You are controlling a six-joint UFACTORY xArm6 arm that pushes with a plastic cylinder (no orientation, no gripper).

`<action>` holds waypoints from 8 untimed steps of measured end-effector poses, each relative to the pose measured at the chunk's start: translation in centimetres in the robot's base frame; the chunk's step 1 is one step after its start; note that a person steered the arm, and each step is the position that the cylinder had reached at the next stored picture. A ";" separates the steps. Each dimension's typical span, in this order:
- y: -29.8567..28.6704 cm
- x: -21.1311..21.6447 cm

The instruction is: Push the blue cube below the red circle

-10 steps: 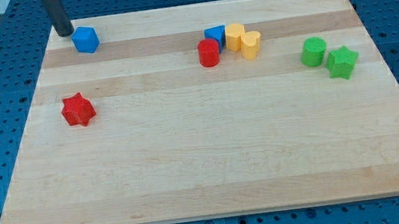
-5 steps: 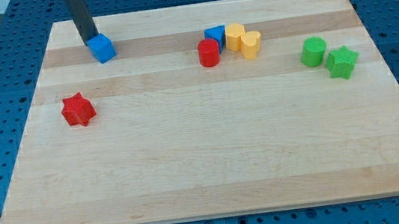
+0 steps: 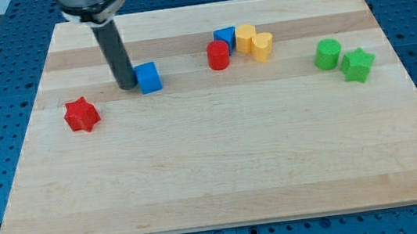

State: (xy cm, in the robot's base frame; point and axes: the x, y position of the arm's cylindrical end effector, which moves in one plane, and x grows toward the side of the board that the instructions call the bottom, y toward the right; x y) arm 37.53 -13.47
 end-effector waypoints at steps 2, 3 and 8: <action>2.7 0.0; 4.4 0.1; 5.9 -1.5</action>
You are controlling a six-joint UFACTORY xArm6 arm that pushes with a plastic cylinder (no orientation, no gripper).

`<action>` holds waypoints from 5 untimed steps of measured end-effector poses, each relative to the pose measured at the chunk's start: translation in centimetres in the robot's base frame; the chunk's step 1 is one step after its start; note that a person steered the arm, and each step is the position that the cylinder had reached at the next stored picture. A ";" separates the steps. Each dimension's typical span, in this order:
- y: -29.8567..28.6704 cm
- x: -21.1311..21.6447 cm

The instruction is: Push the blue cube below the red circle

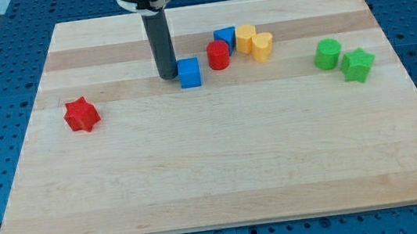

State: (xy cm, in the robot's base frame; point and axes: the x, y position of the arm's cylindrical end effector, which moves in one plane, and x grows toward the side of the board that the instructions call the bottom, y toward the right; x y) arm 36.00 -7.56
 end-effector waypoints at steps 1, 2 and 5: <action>0.0 -0.6; 0.2 -0.2; 2.3 0.5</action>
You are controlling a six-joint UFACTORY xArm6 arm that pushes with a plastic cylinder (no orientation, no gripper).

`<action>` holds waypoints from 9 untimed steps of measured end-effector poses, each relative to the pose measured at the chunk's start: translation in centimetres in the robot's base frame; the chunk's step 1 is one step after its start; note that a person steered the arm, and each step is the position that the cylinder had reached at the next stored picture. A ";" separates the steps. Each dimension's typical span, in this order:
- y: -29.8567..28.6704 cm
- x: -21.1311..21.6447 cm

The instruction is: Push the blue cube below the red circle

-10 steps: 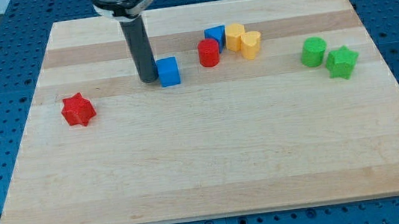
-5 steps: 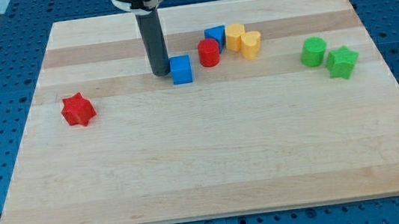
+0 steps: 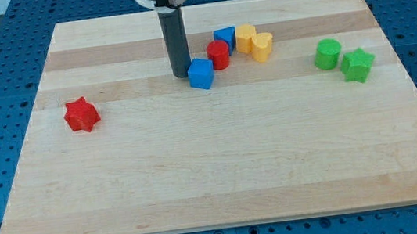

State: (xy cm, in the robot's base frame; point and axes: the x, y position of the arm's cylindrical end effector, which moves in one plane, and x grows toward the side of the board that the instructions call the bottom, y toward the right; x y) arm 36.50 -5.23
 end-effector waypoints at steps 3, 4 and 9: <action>-0.4 2.5; 0.0 2.5; 2.1 2.5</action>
